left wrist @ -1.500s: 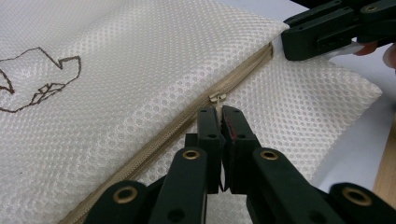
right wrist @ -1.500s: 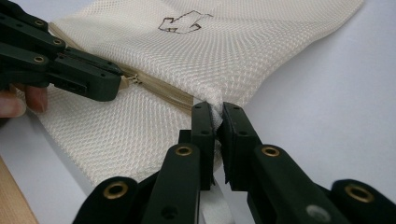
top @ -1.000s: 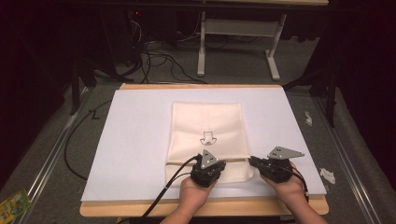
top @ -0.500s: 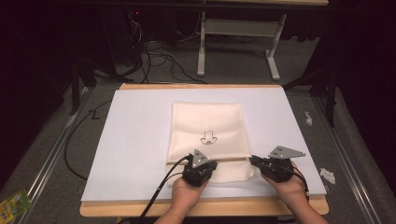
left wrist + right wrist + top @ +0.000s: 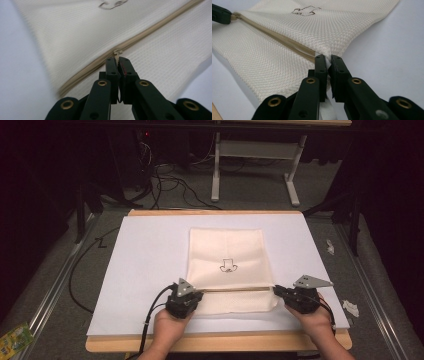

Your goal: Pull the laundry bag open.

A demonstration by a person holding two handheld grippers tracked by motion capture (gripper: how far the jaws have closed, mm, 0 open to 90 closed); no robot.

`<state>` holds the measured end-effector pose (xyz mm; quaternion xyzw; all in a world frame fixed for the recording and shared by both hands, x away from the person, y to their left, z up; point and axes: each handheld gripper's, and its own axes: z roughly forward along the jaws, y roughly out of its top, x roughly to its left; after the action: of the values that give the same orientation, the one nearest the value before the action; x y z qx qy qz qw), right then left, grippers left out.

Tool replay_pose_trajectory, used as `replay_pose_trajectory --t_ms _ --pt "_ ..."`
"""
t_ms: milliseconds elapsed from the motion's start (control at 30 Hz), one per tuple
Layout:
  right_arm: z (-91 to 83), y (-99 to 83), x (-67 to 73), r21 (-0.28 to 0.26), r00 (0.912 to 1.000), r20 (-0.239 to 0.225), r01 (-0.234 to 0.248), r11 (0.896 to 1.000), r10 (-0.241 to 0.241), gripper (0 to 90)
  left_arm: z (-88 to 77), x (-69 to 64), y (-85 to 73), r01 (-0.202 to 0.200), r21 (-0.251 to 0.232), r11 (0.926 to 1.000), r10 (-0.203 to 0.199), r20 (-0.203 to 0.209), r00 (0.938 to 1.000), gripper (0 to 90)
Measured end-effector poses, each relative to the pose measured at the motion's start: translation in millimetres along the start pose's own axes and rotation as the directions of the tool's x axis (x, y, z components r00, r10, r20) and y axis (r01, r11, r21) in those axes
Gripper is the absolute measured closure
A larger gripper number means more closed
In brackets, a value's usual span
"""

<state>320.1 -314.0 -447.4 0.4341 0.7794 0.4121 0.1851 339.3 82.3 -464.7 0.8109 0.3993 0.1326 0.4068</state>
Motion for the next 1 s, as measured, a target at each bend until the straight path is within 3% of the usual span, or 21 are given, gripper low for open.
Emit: replay_pose_trajectory --t_ms 100,167,233,267,433,467,533,567,633,733,767,800,833,867,900,1000 --pt "-6.2 -2.5 -9.8 -0.007 0.9995 0.027 -0.017 1.0 0.017 86.0 -6.6 17.6 -16.2 0.04 0.004 0.9992 -0.04 -0.022 0.999 87.7" --pt "-12.5 -4.3 -18.9 -0.025 0.9984 0.029 -0.048 0.999 0.049 85.9 -12.3 29.6 -23.3 0.097 -0.014 0.9952 -0.096 0.032 0.9949 87.4" --pt "-14.4 -5.0 -19.5 -0.024 0.9989 0.015 -0.044 0.999 0.045 85.9 -17.8 28.8 -18.4 0.052 -0.025 0.9983 -0.052 0.009 0.9986 87.3" --pt "-12.6 -4.1 -15.6 -0.021 0.9993 0.028 -0.023 1.0 0.024 85.9 -19.1 30.0 -17.1 0.053 -0.02 0.9984 -0.053 0.01 0.9986 87.3" --pt "-9.1 -5.6 -15.5 -0.005 0.9997 0.001 -0.023 1.0 0.023 84.5 -17.6 33.8 -22.6 0.07 -0.006 0.9975 -0.07 0.035 0.9969 87.2" --pt "-6.1 -9.4 -18.4 0.003 0.9994 -0.023 -0.026 1.0 0.026 78.2 -18.0 34.9 -22.9 0.079 -0.01 0.9969 -0.078 0.043 0.996 86.1" --pt "-4.5 -12.5 -22.0 0.009 0.9985 -0.034 -0.042 0.999 0.042 68.4 -19.4 38.7 -23.1 0.103 -0.031 0.9942 -0.1 0.075 0.9922 69.7" --pt "-4.5 -12.5 -22.0 0.009 0.9985 -0.034 -0.042 0.999 0.042 68.4 -20.4 40.3 -22.6 0.116 -0.043 0.9923 -0.112 0.088 0.9899 69.7" --pt "-7.3 -13.0 -24.9 -0.02 0.9976 -0.035 -0.06 0.998 0.059 58.9 -25.5 43.1 -21.4 0.122 -0.089 0.9885 -0.114 0.094 0.989 60.5" --pt "-16.0 -10.5 -26.9 -0.1 0.9974 0.0 -0.072 0.992 0.072 44.0 -34.3 50.4 -18.6 0.125 -0.148 0.981 -0.118 0.056 0.9914 48.2" --pt "-21.9 -8.8 -29.8 -0.145 0.9963 0.041 -0.069 0.987 0.076 36.1 -37.2 52.9 -17.9 0.11 -0.166 0.9799 -0.106 0.032 0.9938 43.0" --pt "-21.9 -8.8 -29.8 -0.145 0.9963 0.041 -0.069 0.987 0.076 36.1 -40.4 55.1 -17.7 0.087 -0.181 0.9795 -0.09 -0.005 0.9959 43.0" --pt "-26.6 -8.6 -34.7 -0.175 0.9922 0.087 -0.073 0.982 0.089 30.2 -46.7 61.0 -17.4 0.043 -0.196 0.9796 -0.058 -0.068 0.996 39.0" --pt "-26.6 -8.6 -34.7 -0.175 0.9922 0.087 -0.073 0.982 0.089 30.2 -46.7 61.0 -17.4 0.043 -0.196 0.9796 -0.058 -0.068 0.996 37.3" --pt "-31.4 -9.9 -41.4 -0.199 0.9862 0.13 -0.076 0.977 0.103 26.2 -49.9 64.5 -17.1 0.015 -0.195 0.9807 -0.036 -0.103 0.994 35.5" --pt "-36.3 -11.8 -49.9 -0.211 0.979 0.171 -0.074 0.975 0.111 22.6 -63.2 77.9 -17.8 -0.041 -0.18 0.9828 0.007 -0.184 0.983 32.3"
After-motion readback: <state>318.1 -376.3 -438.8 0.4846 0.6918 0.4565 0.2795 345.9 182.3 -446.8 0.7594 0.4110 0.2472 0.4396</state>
